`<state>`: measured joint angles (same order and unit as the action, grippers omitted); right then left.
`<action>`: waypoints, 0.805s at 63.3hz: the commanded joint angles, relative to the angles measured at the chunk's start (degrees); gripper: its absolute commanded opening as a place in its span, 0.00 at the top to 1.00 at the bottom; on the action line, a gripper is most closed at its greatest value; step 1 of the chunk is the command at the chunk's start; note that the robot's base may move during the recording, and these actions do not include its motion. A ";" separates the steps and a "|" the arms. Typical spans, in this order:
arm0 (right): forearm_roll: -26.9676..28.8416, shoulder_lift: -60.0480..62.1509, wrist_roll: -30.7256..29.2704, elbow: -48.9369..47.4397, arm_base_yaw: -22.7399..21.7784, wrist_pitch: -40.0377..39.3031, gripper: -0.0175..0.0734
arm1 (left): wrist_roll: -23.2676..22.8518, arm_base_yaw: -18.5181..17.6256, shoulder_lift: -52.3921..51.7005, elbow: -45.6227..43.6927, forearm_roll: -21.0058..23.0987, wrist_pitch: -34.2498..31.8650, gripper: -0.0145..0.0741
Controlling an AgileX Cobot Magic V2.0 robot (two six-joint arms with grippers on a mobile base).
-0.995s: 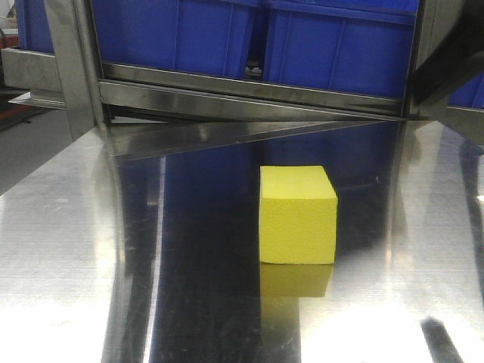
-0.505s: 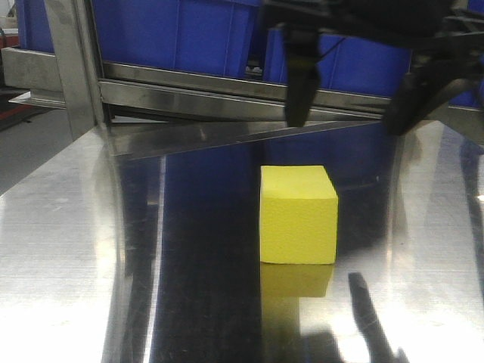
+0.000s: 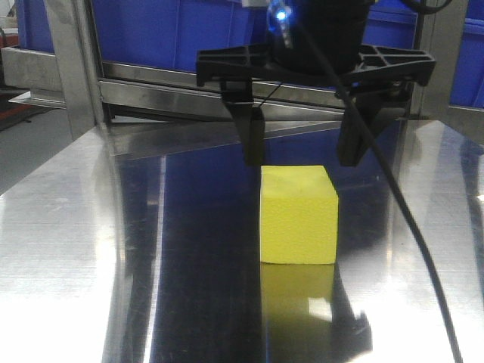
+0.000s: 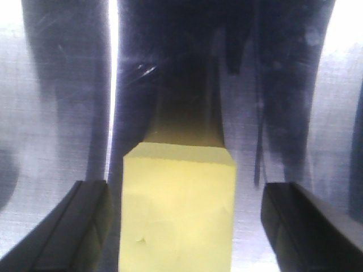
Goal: Place yellow foam block on left shelf second layer
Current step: 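Lower the open right gripper over the yellow foam cube, then close the right gripper around the yellow foam cube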
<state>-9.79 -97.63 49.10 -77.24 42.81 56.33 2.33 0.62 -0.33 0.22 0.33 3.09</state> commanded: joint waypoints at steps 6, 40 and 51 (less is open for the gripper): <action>-1.49 1.65 0.82 -1.89 0.58 -1.48 0.12 | -0.22 -0.23 -0.95 1.40 0.29 -4.73 0.70; 1.20 -3.73 1.26 -1.78 0.32 -1.08 0.12 | -0.22 -0.23 -0.95 1.40 0.29 -4.73 0.70; 1.29 -4.74 1.26 -1.68 0.32 -0.35 0.12 | -0.22 -0.23 -0.95 1.40 0.29 -4.73 0.70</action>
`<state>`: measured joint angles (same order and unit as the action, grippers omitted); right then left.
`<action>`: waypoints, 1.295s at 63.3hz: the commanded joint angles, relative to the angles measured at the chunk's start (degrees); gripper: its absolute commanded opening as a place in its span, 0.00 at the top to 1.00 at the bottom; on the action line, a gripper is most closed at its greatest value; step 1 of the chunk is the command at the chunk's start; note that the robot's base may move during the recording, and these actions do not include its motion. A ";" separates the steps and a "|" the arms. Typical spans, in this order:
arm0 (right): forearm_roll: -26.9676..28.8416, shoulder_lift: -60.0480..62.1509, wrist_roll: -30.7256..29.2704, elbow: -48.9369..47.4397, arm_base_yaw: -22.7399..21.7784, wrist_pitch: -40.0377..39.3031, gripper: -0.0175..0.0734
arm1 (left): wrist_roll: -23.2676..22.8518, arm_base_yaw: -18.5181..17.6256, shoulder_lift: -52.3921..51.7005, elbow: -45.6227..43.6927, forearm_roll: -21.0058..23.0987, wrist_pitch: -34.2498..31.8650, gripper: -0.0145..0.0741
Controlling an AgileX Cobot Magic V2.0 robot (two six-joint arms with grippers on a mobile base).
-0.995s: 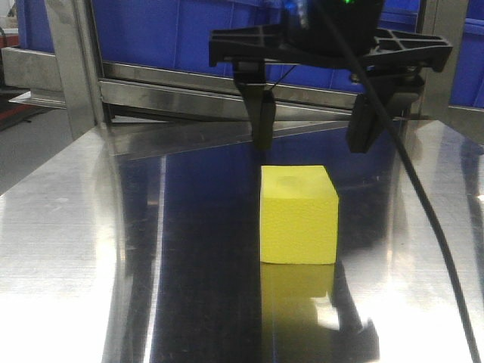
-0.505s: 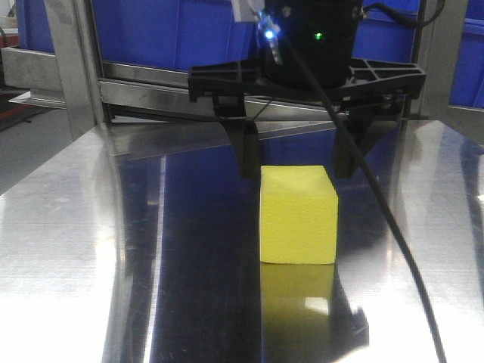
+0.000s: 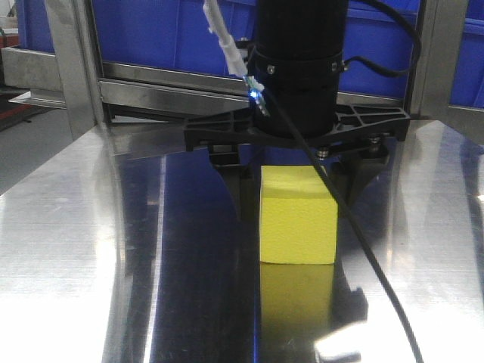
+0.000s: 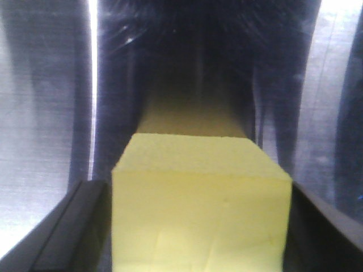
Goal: Place yellow foam block on left shelf second layer
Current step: 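Close the right gripper around the yellow foam cube, then lift the yellow foam cube off the table with the right gripper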
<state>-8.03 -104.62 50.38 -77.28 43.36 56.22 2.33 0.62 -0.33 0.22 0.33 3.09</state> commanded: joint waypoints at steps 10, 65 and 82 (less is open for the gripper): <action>-0.43 1.77 -0.02 -1.64 -0.22 -0.11 0.12 | -0.22 -0.23 -0.95 1.40 0.29 -4.73 0.70; 2.00 18.98 -10.85 11.33 -6.33 -4.97 0.28 | -0.22 -0.23 -0.95 1.40 0.29 -4.73 0.70; 7.30 31.73 -27.10 23.15 -18.21 -8.76 0.28 | -0.22 -0.23 -0.95 1.40 0.29 -4.73 0.70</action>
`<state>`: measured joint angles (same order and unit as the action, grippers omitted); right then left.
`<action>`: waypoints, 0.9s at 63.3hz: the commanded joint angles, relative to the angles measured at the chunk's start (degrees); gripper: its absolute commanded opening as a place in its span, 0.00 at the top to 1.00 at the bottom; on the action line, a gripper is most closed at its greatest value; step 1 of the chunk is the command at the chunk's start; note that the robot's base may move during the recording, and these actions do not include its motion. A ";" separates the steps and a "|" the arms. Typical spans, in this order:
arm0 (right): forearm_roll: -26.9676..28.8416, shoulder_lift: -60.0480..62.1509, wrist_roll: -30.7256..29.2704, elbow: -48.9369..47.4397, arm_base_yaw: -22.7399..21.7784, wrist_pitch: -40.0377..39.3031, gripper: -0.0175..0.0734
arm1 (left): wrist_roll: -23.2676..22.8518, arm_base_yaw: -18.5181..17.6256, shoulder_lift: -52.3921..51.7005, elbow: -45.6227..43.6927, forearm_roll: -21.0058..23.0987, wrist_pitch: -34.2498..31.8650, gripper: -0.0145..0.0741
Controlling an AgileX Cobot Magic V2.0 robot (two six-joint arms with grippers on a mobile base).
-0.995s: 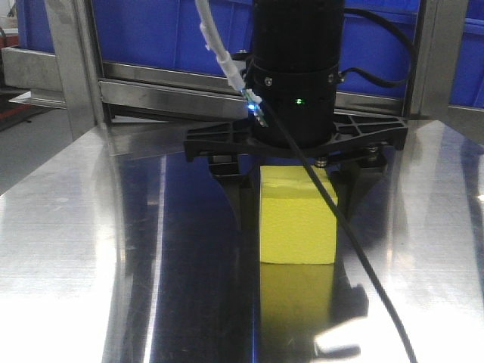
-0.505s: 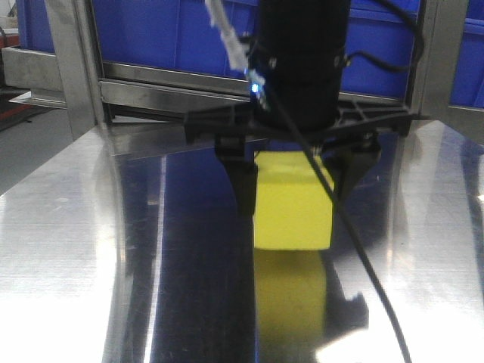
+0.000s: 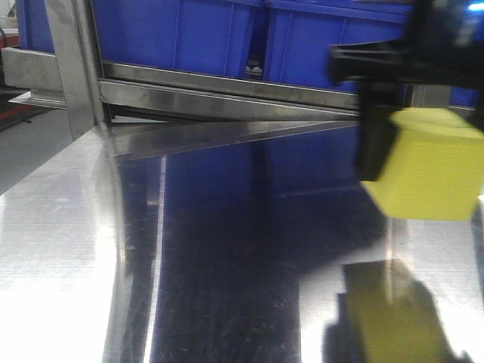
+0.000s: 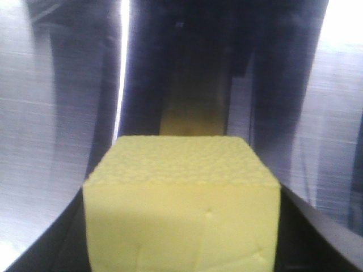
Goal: Place yellow foam block on left shelf second layer
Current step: 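Lift the yellow foam cube off the table with the right gripper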
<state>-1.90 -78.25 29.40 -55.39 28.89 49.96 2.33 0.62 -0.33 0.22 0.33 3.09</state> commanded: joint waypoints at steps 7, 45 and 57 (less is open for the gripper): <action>2.99 10.34 -14.04 5.52 -9.43 -3.73 0.28 | -0.22 -0.23 -0.95 1.40 0.29 -4.73 0.70; 4.68 37.36 -21.33 27.36 -18.98 -42.16 0.28 | -0.22 -0.23 -0.95 1.40 0.29 -4.73 0.70; 4.68 46.81 -21.38 34.78 -18.98 -54.29 0.28 | -0.22 -0.23 -0.95 1.40 0.29 -4.73 0.70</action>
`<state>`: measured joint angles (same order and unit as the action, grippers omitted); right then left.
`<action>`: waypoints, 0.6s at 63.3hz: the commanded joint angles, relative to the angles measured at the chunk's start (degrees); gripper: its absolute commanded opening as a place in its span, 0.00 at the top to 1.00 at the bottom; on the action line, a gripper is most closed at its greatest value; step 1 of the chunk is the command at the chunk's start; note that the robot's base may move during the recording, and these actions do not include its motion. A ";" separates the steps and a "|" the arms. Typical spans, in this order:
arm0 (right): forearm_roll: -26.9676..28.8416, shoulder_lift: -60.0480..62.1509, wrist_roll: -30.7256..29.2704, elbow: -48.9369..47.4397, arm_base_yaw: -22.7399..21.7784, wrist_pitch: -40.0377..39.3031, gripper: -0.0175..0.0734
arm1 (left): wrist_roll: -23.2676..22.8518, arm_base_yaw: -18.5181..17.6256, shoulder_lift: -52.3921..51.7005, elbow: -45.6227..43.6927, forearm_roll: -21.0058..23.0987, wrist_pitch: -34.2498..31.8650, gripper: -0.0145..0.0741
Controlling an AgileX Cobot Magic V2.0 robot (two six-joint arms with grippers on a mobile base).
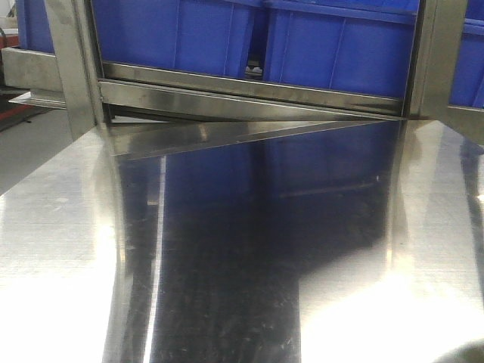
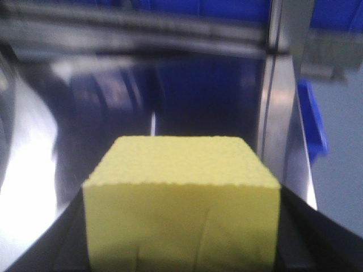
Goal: Place yellow foam block on left shelf second layer
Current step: 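Lift the yellow foam cube off the table with the right gripper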
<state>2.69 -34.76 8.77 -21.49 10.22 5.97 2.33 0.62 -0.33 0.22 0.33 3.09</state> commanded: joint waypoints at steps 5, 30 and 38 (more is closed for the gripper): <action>0.08 6.94 -1.34 2.96 -0.30 -11.56 0.28 | -0.22 -0.23 -0.95 1.40 0.29 -4.73 0.70; -0.24 15.78 -6.78 4.25 -8.07 -9.17 0.28 | -0.22 -0.23 -0.95 1.40 0.29 -4.73 0.70; -0.24 15.96 -6.78 4.25 -8.22 -9.35 0.28 | -0.22 -0.23 -0.95 1.40 0.29 -4.73 0.70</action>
<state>2.69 -18.61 2.73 -15.67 2.38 1.53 2.33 0.62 -0.33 0.22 0.33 3.09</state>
